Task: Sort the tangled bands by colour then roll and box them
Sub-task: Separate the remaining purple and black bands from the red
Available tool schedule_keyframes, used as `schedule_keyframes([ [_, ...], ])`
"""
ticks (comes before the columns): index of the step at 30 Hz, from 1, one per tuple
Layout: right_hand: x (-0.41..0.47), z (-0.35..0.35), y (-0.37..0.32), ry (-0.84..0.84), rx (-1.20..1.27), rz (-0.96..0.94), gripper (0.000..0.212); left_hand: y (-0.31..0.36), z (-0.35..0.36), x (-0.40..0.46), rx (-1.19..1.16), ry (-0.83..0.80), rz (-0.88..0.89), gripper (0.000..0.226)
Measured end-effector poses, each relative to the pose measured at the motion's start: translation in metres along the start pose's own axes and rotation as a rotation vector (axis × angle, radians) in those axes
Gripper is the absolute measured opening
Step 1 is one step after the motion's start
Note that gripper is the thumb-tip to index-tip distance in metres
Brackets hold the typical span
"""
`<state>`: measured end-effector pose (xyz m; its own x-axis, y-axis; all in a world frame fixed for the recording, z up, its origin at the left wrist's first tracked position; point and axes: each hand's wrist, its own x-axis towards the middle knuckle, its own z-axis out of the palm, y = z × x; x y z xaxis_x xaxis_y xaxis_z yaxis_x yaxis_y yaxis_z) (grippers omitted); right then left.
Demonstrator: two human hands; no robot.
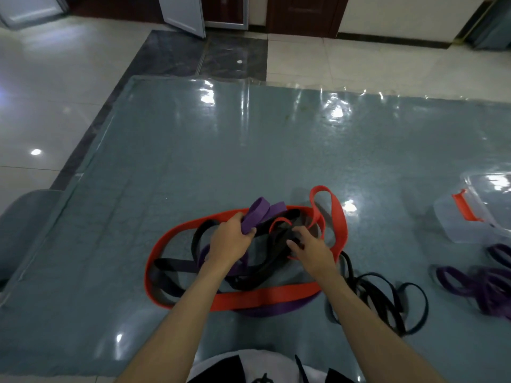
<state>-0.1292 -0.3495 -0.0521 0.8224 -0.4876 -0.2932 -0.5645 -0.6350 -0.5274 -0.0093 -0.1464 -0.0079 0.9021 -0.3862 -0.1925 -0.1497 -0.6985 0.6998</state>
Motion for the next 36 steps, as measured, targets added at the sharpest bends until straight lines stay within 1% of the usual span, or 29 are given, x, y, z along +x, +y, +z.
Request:
schedule_keyframes([
  [2, 0.003, 0.005, -0.001, 0.04, 0.042, 0.065, 0.04, 0.005, 0.015, 0.011, 0.002, -0.088, -0.005, 0.015],
  [5, 0.011, 0.009, -0.001, 0.046, 0.089, 0.173, 0.046, 0.011, 0.037, 0.029, -0.008, -0.214, -0.041, 0.018],
  [6, 0.012, 0.01, -0.001, 0.066, 0.141, 0.2, 0.043, 0.012, 0.045, 0.034, -0.006, -0.251, -0.061, 0.022],
  [8, 0.015, 0.013, 0.0, 0.145, 0.315, 0.245, 0.026, 0.012, 0.059, 0.043, 0.027, -0.322, -0.105, 0.034],
  [9, 0.016, 0.013, 0.0, 0.189, 0.39, 0.262, 0.021, 0.011, 0.064, 0.045, 0.04, -0.354, -0.126, 0.04],
  [11, 0.018, 0.011, 0.004, 0.258, 0.494, 0.283, 0.021, 0.007, 0.074, 0.048, 0.012, -0.402, -0.153, 0.048],
  [13, 0.018, 0.007, 0.008, 0.292, 0.598, 0.263, 0.022, 0.0, 0.08, 0.049, -0.06, -0.419, -0.155, 0.05],
  [15, 0.019, 0.005, 0.015, 0.29, 0.687, 0.232, 0.022, -0.007, 0.082, 0.048, -0.156, -0.431, -0.169, 0.048],
  [17, 0.02, 0.003, 0.02, 0.23, 0.777, 0.239, 0.024, -0.011, 0.081, 0.047, -0.243, -0.469, -0.196, 0.046],
  [19, 0.022, 0.002, 0.025, 0.158, 0.847, 0.278, 0.025, -0.01, 0.08, 0.045, -0.257, -0.48, -0.19, 0.044],
  [20, 0.023, 0.002, 0.027, 0.146, 0.87, 0.291, 0.025, -0.009, 0.078, 0.046, -0.245, -0.448, -0.183, 0.043],
  [22, 0.024, 0.001, 0.03, 0.148, 0.917, 0.297, 0.023, -0.009, 0.072, 0.046, -0.25, -0.332, -0.178, 0.042],
  [25, 0.023, -0.004, 0.034, 0.149, 0.93, 0.291, 0.02, -0.014, 0.057, 0.048, -0.368, -0.188, -0.194, 0.041],
  [30, 0.02, -0.004, 0.025, 0.2, 0.916, 0.29, 0.018, -0.022, 0.036, 0.037, -0.48, 0.002, -0.238, 0.027],
  [33, 0.016, -0.005, 0.018, 0.251, 0.915, 0.296, 0.019, -0.024, 0.027, 0.027, -0.57, 0.19, -0.3, 0.023],
  [36, 0.016, -0.012, 0.01, 0.297, 0.902, 0.292, 0.02, -0.027, 0.011, 0.022, -0.646, 0.381, -0.362, 0.027],
])
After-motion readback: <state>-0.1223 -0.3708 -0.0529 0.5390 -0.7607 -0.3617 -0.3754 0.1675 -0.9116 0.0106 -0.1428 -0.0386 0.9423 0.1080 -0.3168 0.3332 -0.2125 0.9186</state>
